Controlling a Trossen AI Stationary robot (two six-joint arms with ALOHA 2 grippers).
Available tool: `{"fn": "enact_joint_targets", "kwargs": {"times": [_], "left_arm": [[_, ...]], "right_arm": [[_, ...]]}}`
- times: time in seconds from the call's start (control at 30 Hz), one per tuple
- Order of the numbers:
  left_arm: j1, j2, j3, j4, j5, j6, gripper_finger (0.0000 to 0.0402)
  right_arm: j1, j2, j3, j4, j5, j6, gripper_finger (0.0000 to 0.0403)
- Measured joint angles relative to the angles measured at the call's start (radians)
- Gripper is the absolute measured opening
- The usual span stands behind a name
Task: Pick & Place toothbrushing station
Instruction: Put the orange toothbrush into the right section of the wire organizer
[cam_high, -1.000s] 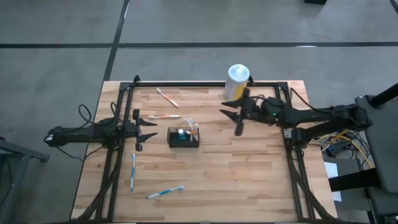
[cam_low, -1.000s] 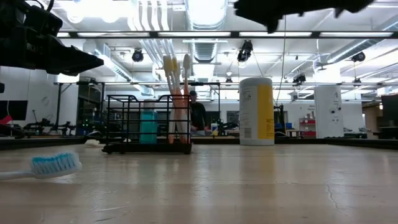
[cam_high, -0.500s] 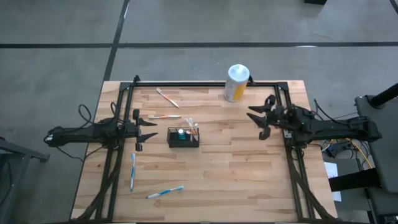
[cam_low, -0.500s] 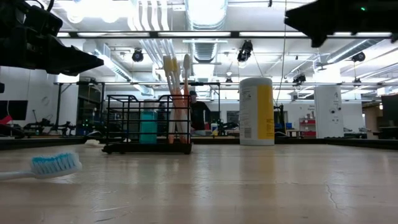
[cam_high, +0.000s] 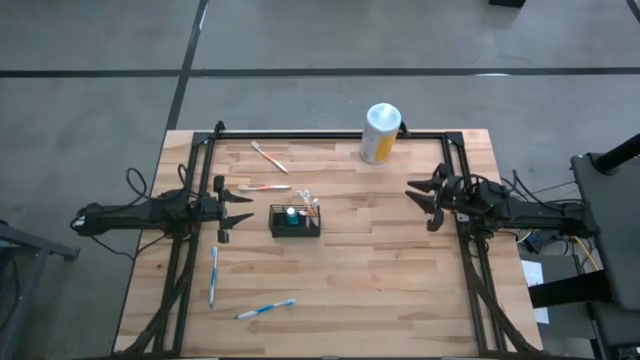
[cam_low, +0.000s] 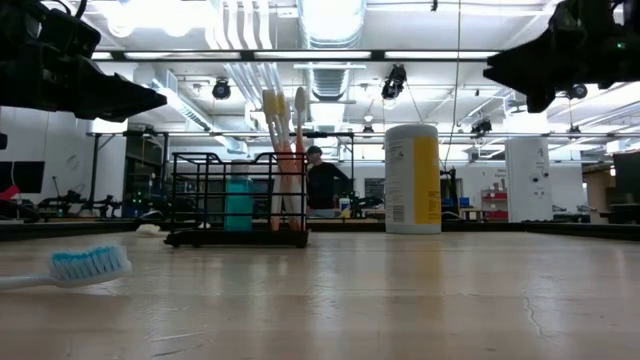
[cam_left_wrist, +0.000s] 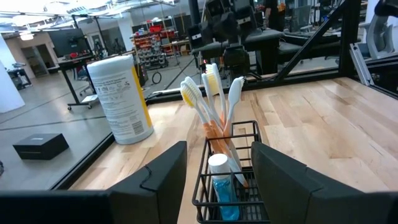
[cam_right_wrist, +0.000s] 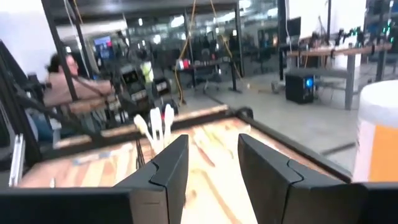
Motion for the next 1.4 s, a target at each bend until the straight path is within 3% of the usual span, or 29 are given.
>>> {"fn": "enact_joint_targets", "kwargs": {"times": [0.13, 0.47, 1.4], "left_arm": [[0.0, 0.0, 0.0, 0.0, 0.0, 0.0, 0.0186], [0.0, 0.0, 0.0, 0.0, 0.0, 0.0, 0.0186], [0.0, 0.0, 0.0, 0.0, 0.0, 0.0, 0.0186]], "right_arm": [[0.0, -0.037, 0.025, -0.146, -0.008, 0.0, 0.0132], [0.0, -0.193, 0.024, -0.26, -0.011, -0.03, 0.0132], [0.0, -0.159, 0.01, -0.308, -0.01, 0.053, 0.0132]]}}
